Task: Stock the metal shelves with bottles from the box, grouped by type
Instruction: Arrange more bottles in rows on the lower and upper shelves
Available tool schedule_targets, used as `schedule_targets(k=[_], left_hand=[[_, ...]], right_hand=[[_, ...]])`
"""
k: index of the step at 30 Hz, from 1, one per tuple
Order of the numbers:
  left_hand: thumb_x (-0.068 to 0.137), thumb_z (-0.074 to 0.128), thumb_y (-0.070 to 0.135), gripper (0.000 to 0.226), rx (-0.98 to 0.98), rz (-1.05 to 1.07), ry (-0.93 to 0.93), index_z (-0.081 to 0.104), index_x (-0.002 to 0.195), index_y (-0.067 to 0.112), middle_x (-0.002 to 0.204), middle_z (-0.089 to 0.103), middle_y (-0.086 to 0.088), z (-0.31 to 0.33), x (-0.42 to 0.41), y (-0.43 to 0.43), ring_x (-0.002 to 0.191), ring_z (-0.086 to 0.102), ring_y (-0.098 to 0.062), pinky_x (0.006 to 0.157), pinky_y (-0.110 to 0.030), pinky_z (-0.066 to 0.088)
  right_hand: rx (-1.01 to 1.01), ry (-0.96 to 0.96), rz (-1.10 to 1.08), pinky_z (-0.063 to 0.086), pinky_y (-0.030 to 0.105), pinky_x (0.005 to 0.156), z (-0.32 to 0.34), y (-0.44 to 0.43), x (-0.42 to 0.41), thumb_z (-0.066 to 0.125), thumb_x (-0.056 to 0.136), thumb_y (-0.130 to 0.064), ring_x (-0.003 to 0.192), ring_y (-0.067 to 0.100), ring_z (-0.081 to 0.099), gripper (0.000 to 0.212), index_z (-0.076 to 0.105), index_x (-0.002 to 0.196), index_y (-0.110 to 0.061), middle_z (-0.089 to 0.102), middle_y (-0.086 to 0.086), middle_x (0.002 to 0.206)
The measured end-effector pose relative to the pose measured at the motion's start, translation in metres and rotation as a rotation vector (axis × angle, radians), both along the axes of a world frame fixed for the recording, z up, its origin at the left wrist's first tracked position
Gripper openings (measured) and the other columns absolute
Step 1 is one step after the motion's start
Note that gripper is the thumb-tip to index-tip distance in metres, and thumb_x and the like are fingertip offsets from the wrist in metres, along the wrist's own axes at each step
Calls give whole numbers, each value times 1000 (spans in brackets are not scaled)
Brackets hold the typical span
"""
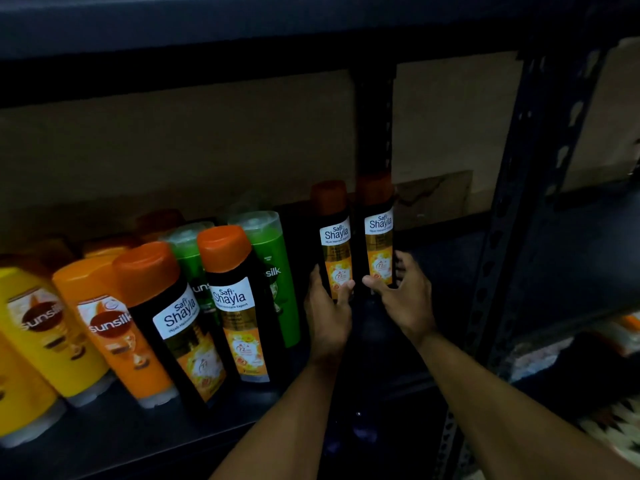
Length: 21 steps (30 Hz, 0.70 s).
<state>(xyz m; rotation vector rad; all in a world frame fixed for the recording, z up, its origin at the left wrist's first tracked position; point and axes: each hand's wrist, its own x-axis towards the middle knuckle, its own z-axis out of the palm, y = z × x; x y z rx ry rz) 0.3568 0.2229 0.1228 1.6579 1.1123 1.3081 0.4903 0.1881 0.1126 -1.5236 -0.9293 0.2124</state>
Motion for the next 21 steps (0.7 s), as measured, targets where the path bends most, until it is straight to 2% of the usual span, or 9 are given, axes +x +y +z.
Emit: schedule_targets(k=[2,4,7,10,12,14,17,21], left_hand=[[94,71,21,51,14,-1,6,51,142,15,125,68,-2,-1,0,1,111,64,-15,95,-31,50],[94,71,20,51,20,-2,12,52,141,15,123,68,-2,-2,0,1,110,65,-16,93,-29,49],[95,69,20,54,13,-14,19,49,144,14,124,68,-3,-2,0,2,111,65,-18,91,-27,49],[96,69,19,57,1,-7,16,46,148,14,127,67,-5,-3,1,2,113,64,-18,91,-25,46],[96,68,19,58,1,-9,23,44,149,13,129,67,-5,-4,2,2,115,64,-19,91,-25,47],[97,67,20,61,-10,-19,20,40,151,14,131,66,-6,-4,2,2,117,64,-20,94,-28,49],[97,68,20,63,-19,-13,17,38,152,15,132,66,-6,-4,2,2,118,63,-21,93,-26,47],[96,69,20,62,-8,-2,16,40,151,15,130,66,-7,-4,3,4,117,64,-22,95,-30,49]], right_hand=[[-3,2,4,51,31,92,0,0,1,87,76,-24,108,15,63,62,58,131,-19,66,2,121],[-8,-5,4,52,35,94,-1,1,1,86,77,-25,109,15,63,61,58,131,-20,65,2,122],[-9,-2,6,51,34,94,-2,1,1,85,77,-25,109,14,63,61,58,132,-20,65,1,121],[-9,-4,12,48,20,87,-1,0,0,84,78,-24,105,9,63,59,57,131,-21,67,-3,118],[-25,23,29,42,5,78,0,-1,0,83,80,-23,97,-3,61,57,57,130,-22,67,-8,113],[-33,54,40,40,-2,70,0,0,0,83,80,-21,93,-12,58,56,57,130,-23,66,-11,110],[-35,61,42,40,-1,70,1,0,0,83,81,-21,93,-15,56,55,56,129,-25,65,-14,109],[-28,58,46,42,6,76,-1,-1,-1,81,82,-24,99,-5,61,54,55,129,-27,66,-13,111]])
